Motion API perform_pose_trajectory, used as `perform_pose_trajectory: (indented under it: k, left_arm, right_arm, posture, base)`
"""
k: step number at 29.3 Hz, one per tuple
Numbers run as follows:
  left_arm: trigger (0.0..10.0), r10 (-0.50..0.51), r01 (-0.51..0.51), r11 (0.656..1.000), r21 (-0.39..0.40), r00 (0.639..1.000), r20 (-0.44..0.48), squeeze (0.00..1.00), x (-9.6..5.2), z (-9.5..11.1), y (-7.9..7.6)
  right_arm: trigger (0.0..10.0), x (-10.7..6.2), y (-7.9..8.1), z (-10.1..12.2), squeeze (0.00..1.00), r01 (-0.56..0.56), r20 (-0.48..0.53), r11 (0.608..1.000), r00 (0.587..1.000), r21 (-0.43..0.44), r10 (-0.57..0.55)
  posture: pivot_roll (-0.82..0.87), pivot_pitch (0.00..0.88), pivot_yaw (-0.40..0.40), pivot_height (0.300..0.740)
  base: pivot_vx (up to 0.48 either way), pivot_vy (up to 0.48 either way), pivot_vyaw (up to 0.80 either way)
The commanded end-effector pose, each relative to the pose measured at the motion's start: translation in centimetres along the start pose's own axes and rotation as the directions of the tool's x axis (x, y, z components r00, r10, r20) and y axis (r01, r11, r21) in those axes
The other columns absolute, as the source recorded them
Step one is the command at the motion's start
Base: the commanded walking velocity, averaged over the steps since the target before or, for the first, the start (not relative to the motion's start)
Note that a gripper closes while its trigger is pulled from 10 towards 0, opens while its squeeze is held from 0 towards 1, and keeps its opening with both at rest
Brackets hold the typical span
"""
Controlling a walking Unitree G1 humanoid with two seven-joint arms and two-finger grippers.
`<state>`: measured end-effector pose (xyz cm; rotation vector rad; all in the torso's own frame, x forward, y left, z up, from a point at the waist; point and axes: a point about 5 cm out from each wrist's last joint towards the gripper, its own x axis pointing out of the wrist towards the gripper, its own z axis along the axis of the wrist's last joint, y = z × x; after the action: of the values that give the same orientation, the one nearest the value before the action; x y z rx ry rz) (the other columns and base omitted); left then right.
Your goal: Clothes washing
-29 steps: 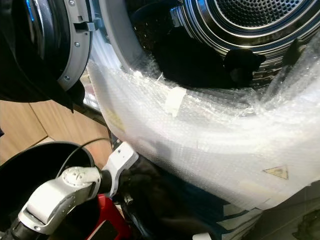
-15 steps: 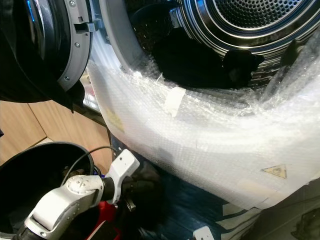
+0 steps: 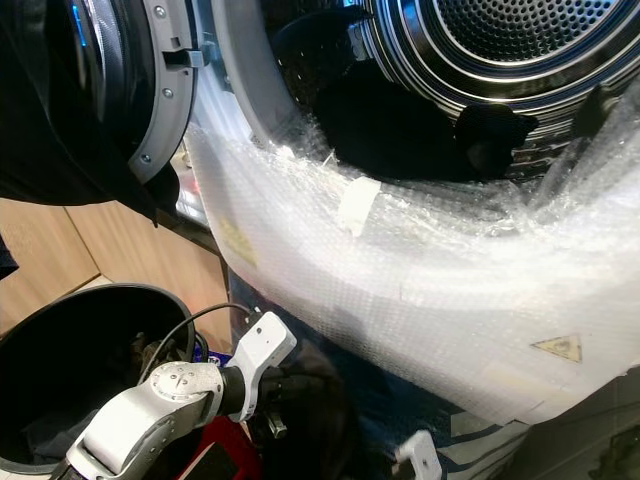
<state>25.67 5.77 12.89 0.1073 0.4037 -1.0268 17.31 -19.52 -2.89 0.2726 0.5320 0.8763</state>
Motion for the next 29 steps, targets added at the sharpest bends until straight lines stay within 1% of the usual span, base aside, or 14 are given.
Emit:
perform_pose_trajectory:
  k: [1,5,6,10,12,16,17,18,20,21,22,23,24,29]
  left_arm:
    - [0.0,-0.006,0.005,1.0,0.029,1.0,0.029,0.0,0.2,0.8,0.0]
    - [0.0,-0.025,0.023,0.999,0.043,0.999,0.034,0.0,0.4,1.1,-0.3]
    - [0.0,-0.038,0.036,0.998,0.05,0.999,0.035,0.0,0.4,1.3,-0.4]
    - [0.0,-0.051,0.049,0.998,0.048,0.998,0.041,0.0,0.6,1.6,-0.6]
    - [0.0,-0.05,0.048,0.998,0.048,0.998,0.041,0.0,0.6,1.7,-0.6]
    - [0.0,-0.05,0.048,0.998,0.048,0.998,0.043,0.0,0.7,1.8,-0.5]
    - [0.0,-0.047,0.045,0.998,0.049,0.998,0.04,0.0,0.8,1.7,-0.5]
    - [0.0,-0.046,0.044,0.998,0.05,0.998,0.039,0.0,0.8,1.7,-0.5]
    - [0.0,-0.044,0.042,0.998,0.051,0.998,0.039,0.0,0.9,1.7,-0.5]
    - [0.0,-0.043,0.041,0.998,0.052,0.998,0.041,0.0,0.9,1.8,-0.5]
    - [0.0,-0.043,0.041,0.998,0.052,0.998,0.041,0.0,0.8,1.8,-0.5]
    - [0.0,-0.044,0.042,0.998,0.055,0.998,0.042,0.0,0.8,1.8,-0.5]
    - [0.0,-0.047,0.045,0.997,0.057,0.998,0.044,0.0,0.8,1.9,-0.6]
    - [0.0,-0.056,0.053,0.997,0.062,0.997,0.049,0.0,1.1,2.2,-0.8]
  right_arm:
    - [10.0,-0.1,0.3,1.0,1.0,-0.057,0.016,0.998,0.998,-0.026,0.058]
    - [10.0,0.6,1.9,2.6,1.0,-0.139,0.042,0.987,0.989,-0.074,0.142]
    - [10.0,1.3,2.3,3.7,1.0,-0.154,0.078,0.982,0.984,-0.106,0.163]
    - [10.0,2.6,2.5,5.8,1.0,-0.114,0.109,0.976,0.985,-0.185,0.136]
    - [10.0,2.9,2.7,6.1,1.0,-0.115,0.111,0.975,0.984,-0.191,0.137]
    - [10.0,4.0,2.3,6.5,1.0,-0.035,0.076,0.973,0.996,-0.228,0.053]
    - [10.0,4.8,1.5,6.3,1.0,0.053,0.064,0.964,0.997,-0.261,-0.037]
    - [10.0,5.0,1.2,6.2,1.0,0.087,0.068,0.961,0.995,-0.262,-0.071]
    - [10.0,5.4,0.9,6.5,0.67,0.146,0.098,0.956,0.987,-0.256,-0.124]
    - [10.0,5.8,0.6,7.0,0.25,0.211,0.142,0.947,0.973,-0.244,-0.18]
    - [10.0,5.9,0.6,7.1,0.25,0.225,0.152,0.944,0.969,-0.24,-0.193]
    - [10.0,6.0,0.6,7.2,0.0,0.223,0.155,0.949,0.969,-0.222,-0.192]
    - [10.0,6.3,1.1,7.3,0.0,0.186,0.159,0.961,0.975,-0.206,-0.154]
    - [10.0,7.0,1.6,7.3,0.0,0.169,0.166,0.958,0.977,-0.231,-0.133]
  posture:
    - [0.09,0.022,-0.035,0.74]
    - [0.08,0.026,-0.035,0.74]
    - [0.08,0.035,-0.033,0.74]
    - [0.07,0.046,-0.026,0.74]
    - [0.07,0.05,-0.026,0.74]
    - [0.07,0.056,-0.026,0.74]
    - [0.07,0.059,-0.023,0.74]
    - [0.07,0.059,-0.023,0.74]
    - [0.09,0.059,-0.025,0.74]
    - [0.09,0.06,-0.026,0.74]
    - [0.09,0.06,-0.026,0.74]
    - [0.09,0.062,-0.027,0.74]
    - [0.09,0.063,-0.024,0.74]
    - [0.1,0.062,-0.025,0.74]
  base:
    - [0.0,0.0,0.0]
    - [0.0,0.0,0.0]
    - [0.0,0.0,0.0]
    - [0.0,0.0,0.0]
    - [0.0,0.0,0.0]
    - [0.0,0.0,0.0]
    - [0.0,0.0,0.0]
    - [0.0,0.0,0.0]
    - [0.0,0.0,0.0]
    - [0.0,0.0,0.0]
    - [0.0,0.0,0.0]
    - [0.0,0.0,0.0]
    - [0.0,0.0,0.0]
    - [0.0,0.0,0.0]
